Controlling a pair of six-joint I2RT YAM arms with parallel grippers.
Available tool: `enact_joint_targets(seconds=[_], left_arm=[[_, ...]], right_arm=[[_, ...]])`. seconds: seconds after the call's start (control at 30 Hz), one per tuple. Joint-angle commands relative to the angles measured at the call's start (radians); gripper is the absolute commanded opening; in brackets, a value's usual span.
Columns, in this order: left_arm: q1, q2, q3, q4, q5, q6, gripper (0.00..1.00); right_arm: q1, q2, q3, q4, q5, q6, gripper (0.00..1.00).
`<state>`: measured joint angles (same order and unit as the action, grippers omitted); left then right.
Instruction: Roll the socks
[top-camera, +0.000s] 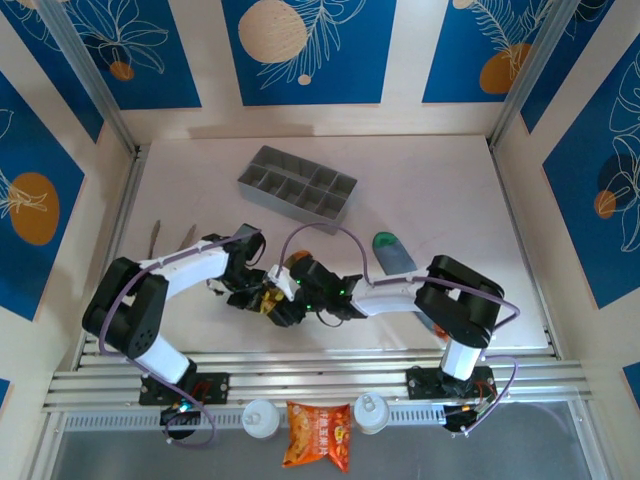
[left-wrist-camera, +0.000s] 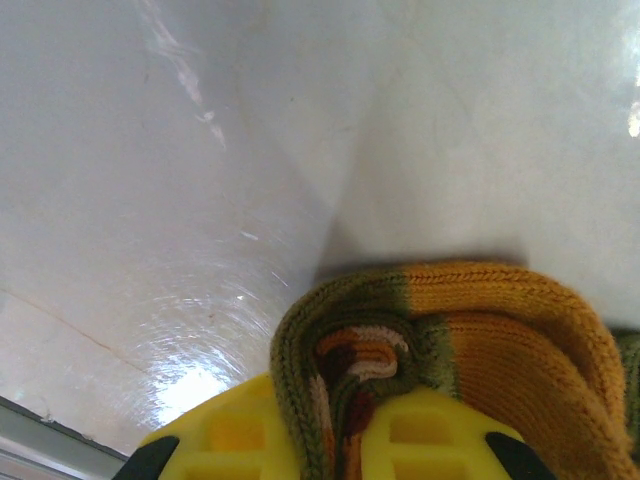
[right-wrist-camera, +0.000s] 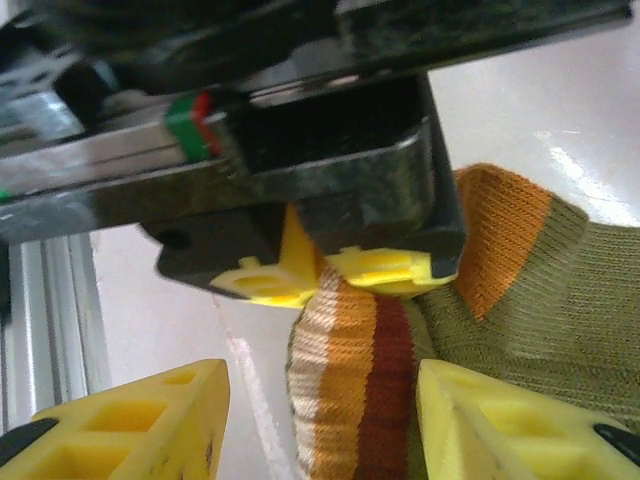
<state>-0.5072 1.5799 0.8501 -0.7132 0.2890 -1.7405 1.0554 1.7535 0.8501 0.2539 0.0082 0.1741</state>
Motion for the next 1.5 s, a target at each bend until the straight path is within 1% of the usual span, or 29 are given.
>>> enact_joint_targets(seconds=[0.0,0.2,0.27,0.4,0.43,0.47,0.53,0.57,0.63,0.67,0.73,0.8,0.87,0.93,1.03,1.1,1.2,1.33,1.47], left_arm=[[-0.017,0.062,-0.039,-0.232,-0.074,-0.109,0.0],[-0.018,0.056,-0.025,-0.23,-0.079,-0.104,0.0],[-0.019,0.055,-0.022,-0.231,-0.078,-0.099,0.0],[-0.02,0.024,-0.02,-0.229,-0.085,-0.096,0.0],[-0.02,0.006,-0.018,-0.231,-0.093,-0.096,0.01],[-0.02,-0.009,-0.015,-0.235,-0.1,-0.096,0.04],[-0.02,-0.055,-0.014,-0.226,-0.104,-0.097,0.15],[-0.019,-0.076,-0.017,-0.222,-0.105,-0.097,0.21],[-0.02,-0.128,-0.024,-0.21,-0.106,-0.092,0.39],[-0.02,-0.15,-0.026,-0.205,-0.109,-0.088,0.44],[-0.021,-0.208,-0.031,-0.192,-0.12,-0.077,0.59],[-0.02,-0.266,-0.034,-0.172,-0.144,-0.055,0.72],[-0.021,-0.322,-0.04,-0.146,-0.17,-0.024,0.81],[-0.02,-0.376,-0.055,-0.087,-0.194,0.041,0.82],[-0.024,-0.425,-0.103,0.009,-0.165,0.127,0.79],[-0.027,-0.443,-0.114,0.009,-0.157,0.19,0.78],[-0.029,-0.472,-0.152,0.064,-0.156,0.252,0.72],[-0.047,-0.441,-0.172,0.147,-0.165,0.293,0.66],[-0.093,-0.378,-0.167,0.222,-0.181,0.319,0.62]], right_arm=[[-0.01,0.032,0.039,-0.043,-0.002,0.036,0.49],[-0.009,0.082,0.063,-0.094,-0.017,0.059,0.42],[-0.01,0.094,0.066,-0.102,-0.016,0.068,0.38],[-0.017,0.125,0.09,-0.163,-0.025,0.092,0.22],[-0.02,0.131,0.089,-0.175,-0.029,0.102,0.16],[-0.022,0.14,0.086,-0.183,-0.034,0.112,0.11],[-0.033,0.156,0.071,-0.196,-0.063,0.131,0.02],[-0.038,0.164,0.065,-0.204,-0.079,0.137,0.0],[-0.056,0.181,0.043,-0.203,-0.126,0.152,0.0],[-0.063,0.189,0.03,-0.2,-0.145,0.158,0.0],[-0.081,0.203,0.001,-0.18,-0.182,0.17,0.0],[-0.1,0.216,-0.03,-0.155,-0.216,0.18,0.0],[-0.124,0.234,-0.046,-0.138,-0.261,0.187,0.0],[-0.148,0.247,-0.06,-0.117,-0.296,0.199,0.0],[-0.197,0.268,-0.077,-0.072,-0.386,0.23,0.0],[-0.218,0.282,-0.067,-0.081,-0.422,0.239,0.0],[-0.237,0.301,-0.048,-0.109,-0.454,0.245,0.0],[-0.241,0.316,-0.027,-0.136,-0.471,0.243,0.0],[-0.247,0.34,0.006,-0.183,-0.488,0.245,0.0]])
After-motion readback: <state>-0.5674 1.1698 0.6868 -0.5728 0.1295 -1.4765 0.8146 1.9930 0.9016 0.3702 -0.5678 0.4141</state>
